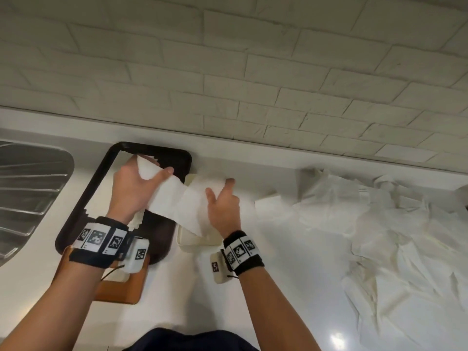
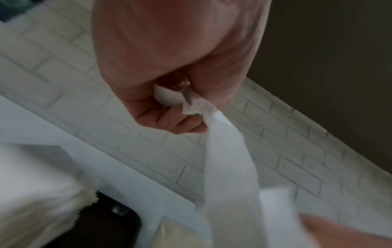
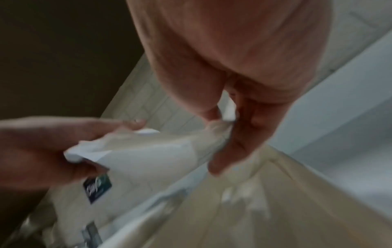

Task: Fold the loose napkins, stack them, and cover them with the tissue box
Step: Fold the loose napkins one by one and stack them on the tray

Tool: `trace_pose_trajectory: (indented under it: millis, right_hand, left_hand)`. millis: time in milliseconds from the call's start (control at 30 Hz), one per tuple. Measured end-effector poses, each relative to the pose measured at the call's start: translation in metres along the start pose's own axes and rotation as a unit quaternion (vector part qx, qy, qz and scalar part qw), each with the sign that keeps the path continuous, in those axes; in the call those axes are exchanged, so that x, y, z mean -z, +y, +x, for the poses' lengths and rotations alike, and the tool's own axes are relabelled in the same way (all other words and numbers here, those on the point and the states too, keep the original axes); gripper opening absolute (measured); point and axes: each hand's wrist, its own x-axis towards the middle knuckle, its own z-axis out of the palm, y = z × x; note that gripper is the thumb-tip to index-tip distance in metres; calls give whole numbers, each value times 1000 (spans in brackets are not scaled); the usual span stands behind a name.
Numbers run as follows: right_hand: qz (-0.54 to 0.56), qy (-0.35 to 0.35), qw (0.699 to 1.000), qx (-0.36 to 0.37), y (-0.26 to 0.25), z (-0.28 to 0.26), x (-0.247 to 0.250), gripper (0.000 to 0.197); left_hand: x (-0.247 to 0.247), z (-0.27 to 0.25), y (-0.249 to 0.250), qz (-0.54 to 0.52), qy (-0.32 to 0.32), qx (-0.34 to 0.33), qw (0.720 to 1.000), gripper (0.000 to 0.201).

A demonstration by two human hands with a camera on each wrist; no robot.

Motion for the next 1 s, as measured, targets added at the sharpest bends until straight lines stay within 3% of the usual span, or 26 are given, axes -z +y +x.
trace_pose_trajectory:
  millis: [167,267,400,500,667,767,833,900,1000]
  right_hand:
    - [-97,-110,987,70,17,-15,-19,84]
    - [-198,-99,970,98,20,-16,-22,81]
    - [-345,-105,923,132,8,-20,-11,70]
    - [-392,-123,902,130,4,-16,-5,67]
    - [-401,-140,897,122,2,-19,8,63]
    - [-316,-97,936,119,4,-16,20,64]
    - [-124,-51,983,122,0,-18,36,82]
    - [88,-87,978,165,-5,-25,53,103]
    - [215,-153,947,185,-5,-37,64,100]
  left_hand:
    - [14,1,-13,46,-35,22,998,63]
    - [15,-1,-12,2,-92,51,994,65]
    - [15,-4,7,-22,-152,52,987,55]
    - [15,-5,26,-55,-198,47,977,52]
    - [10,-2,47,-30,-231,-7,972,43]
    - [7,-2,54,-12,-269,-67,961,43]
    - [9,-5,62,-13,-302,-100,948,43]
    - [13,-9,72,-29,-340,-119,932,41]
    - [17,-8,90,-33,-357,-146,922,41]
